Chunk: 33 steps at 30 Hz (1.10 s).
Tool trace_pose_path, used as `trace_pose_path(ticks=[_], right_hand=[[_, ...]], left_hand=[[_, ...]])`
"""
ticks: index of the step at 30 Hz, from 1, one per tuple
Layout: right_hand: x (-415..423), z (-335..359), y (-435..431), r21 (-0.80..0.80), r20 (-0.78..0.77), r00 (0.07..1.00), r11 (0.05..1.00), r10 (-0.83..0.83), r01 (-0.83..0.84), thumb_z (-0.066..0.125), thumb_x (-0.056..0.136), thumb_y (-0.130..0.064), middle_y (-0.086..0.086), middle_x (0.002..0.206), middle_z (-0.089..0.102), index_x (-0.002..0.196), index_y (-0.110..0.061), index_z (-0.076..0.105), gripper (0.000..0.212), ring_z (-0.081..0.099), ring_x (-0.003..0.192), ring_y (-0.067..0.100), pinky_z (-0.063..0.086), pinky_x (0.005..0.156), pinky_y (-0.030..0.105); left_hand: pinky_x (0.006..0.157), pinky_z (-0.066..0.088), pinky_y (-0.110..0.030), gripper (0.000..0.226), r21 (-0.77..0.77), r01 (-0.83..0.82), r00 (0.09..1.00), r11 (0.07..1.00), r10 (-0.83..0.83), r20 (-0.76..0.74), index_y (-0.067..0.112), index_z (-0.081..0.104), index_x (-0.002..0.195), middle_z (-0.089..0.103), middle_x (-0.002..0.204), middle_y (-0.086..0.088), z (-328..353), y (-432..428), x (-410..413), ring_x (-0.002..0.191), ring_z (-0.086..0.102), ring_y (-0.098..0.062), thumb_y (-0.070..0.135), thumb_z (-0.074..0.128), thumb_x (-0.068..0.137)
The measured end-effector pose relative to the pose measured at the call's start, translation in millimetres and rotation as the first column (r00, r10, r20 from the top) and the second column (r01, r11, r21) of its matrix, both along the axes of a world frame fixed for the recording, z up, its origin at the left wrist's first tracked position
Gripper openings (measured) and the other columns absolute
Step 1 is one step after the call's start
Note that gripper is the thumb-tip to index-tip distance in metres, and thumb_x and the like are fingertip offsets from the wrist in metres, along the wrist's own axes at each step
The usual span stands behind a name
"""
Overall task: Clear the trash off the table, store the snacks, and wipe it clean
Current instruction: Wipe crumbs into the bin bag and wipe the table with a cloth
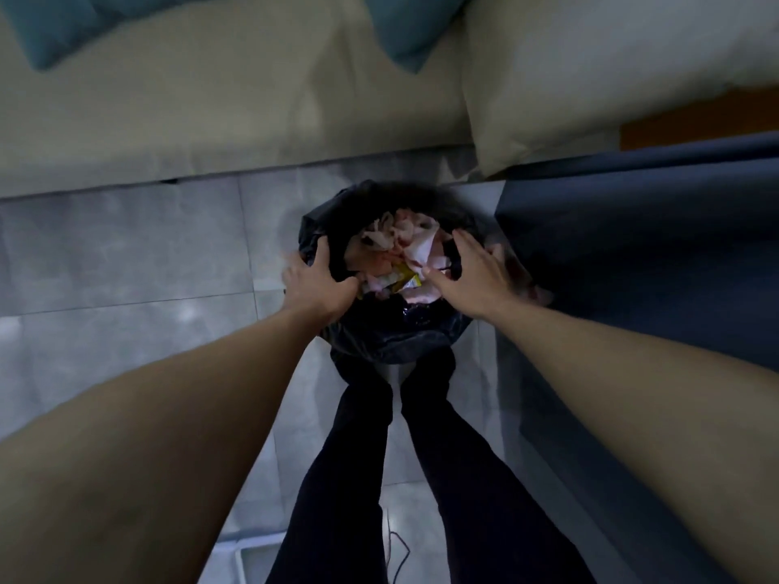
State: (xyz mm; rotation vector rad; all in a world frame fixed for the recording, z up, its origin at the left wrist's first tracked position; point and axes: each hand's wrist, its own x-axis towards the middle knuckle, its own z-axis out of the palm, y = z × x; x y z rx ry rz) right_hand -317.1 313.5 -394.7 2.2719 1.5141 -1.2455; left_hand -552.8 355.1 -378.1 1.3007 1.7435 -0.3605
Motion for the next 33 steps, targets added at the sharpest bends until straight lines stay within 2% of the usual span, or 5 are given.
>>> trace_pose_path(ticks=[3,12,17,25,33], right_hand=[[-3,-43,-1,-0.010,-0.016,1.000,1.000,-0.010,0.010,0.049,0.087,-0.071,0.001,0.164,0.020,0.157,-0.016,0.020,0.094,0.014,0.151,0.028,0.009,0.122,0.040],[-17,-107,-2,-0.035,-0.059,0.996,0.997,-0.064,0.062,0.046,0.075,-0.079,-0.003,0.157,0.034,0.153,-0.024,0.028,0.097,0.033,0.141,0.033,0.035,0.112,0.045],[-17,-107,6,-0.058,-0.058,0.997,0.997,-0.045,0.041,0.054,0.090,-0.063,0.004,0.161,0.027,0.156,-0.017,0.024,0.085,0.023,0.147,0.029,0.020,0.119,0.040],[-13,-31,26,-0.019,-0.056,0.995,0.996,-0.085,0.084,0.048,0.088,-0.070,0.002,0.164,0.020,0.156,-0.022,0.026,0.086,0.018,0.149,0.032,0.020,0.121,0.043],[5,137,52,0.161,0.049,0.999,0.987,0.021,-0.029,0.039,0.092,-0.070,-0.004,0.164,0.020,0.156,-0.023,0.026,0.080,0.019,0.149,0.025,0.023,0.119,0.045]], left_hand=[[0.116,0.029,-0.051,0.085,-0.006,0.001,1.000,1.000,-0.001,0.007,0.031,0.008,0.159,0.016,0.151,-0.016,-42,0,-2,0.140,0.018,-0.040,0.044,0.055,0.090],[0.115,0.030,-0.051,0.089,-0.051,-0.048,0.999,0.998,0.049,0.024,0.034,0.007,0.159,0.016,0.149,-0.013,-115,-3,-13,0.138,0.020,-0.041,0.045,0.060,0.087],[0.115,0.031,-0.053,0.104,-0.134,-0.041,0.998,0.990,0.047,0.038,0.037,0.003,0.159,0.014,0.155,-0.011,-114,7,-13,0.138,0.026,-0.046,0.056,0.052,0.068],[0.119,0.028,-0.049,0.078,0.017,0.298,0.954,0.954,-0.298,0.021,0.025,0.010,0.160,0.018,0.163,-0.012,-43,36,-2,0.146,0.025,-0.038,0.047,0.043,0.093],[0.121,0.020,-0.048,0.066,0.290,0.537,0.842,0.792,-0.522,-0.134,0.022,0.018,0.159,0.026,0.162,-0.009,128,86,38,0.149,0.023,-0.031,0.047,0.037,0.100]])
